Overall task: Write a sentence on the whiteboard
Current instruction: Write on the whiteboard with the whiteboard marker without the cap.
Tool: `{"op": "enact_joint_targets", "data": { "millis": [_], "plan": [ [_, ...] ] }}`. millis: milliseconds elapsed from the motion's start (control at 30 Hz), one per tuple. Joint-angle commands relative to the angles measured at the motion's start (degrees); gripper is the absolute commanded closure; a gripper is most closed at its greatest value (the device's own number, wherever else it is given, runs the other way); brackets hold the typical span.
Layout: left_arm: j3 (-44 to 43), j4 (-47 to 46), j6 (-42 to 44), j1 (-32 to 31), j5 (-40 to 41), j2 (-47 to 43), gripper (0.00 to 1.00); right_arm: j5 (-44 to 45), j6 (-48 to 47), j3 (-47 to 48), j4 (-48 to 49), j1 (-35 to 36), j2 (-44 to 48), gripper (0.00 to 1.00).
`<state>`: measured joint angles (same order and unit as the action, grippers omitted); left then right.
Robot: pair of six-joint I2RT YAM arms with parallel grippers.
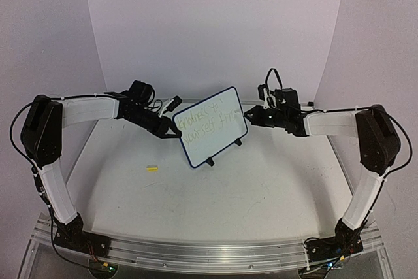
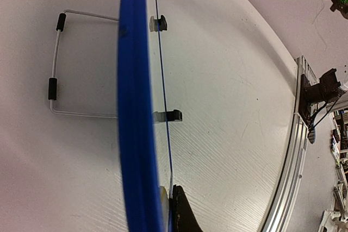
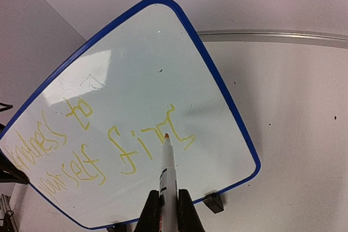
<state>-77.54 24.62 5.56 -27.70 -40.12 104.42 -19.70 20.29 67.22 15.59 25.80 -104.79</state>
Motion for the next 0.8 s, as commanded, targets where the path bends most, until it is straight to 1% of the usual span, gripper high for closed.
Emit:
{"op": "enact_joint_targets", "data": {
  "millis": [0, 367, 767],
  "plan": [
    [-1.7, 0.3, 0.6, -0.2, 0.9, 0.5, 1.0, 1.5, -1.3, 3.1, 0.6, 0.2, -1.8, 1.0],
    [-1.7, 0.5, 0.6, -0.2, 0.9, 0.6, 1.0, 1.5, -1.7, 5.9, 0.0, 0.2, -4.7, 1.0],
    [-1.7, 0.5, 0.7, -0.2, 1.0, 0.5, 1.0, 3.1, -1.5, 6.6, -0.4, 0.2, -6.2, 1.0]
  ]
}}
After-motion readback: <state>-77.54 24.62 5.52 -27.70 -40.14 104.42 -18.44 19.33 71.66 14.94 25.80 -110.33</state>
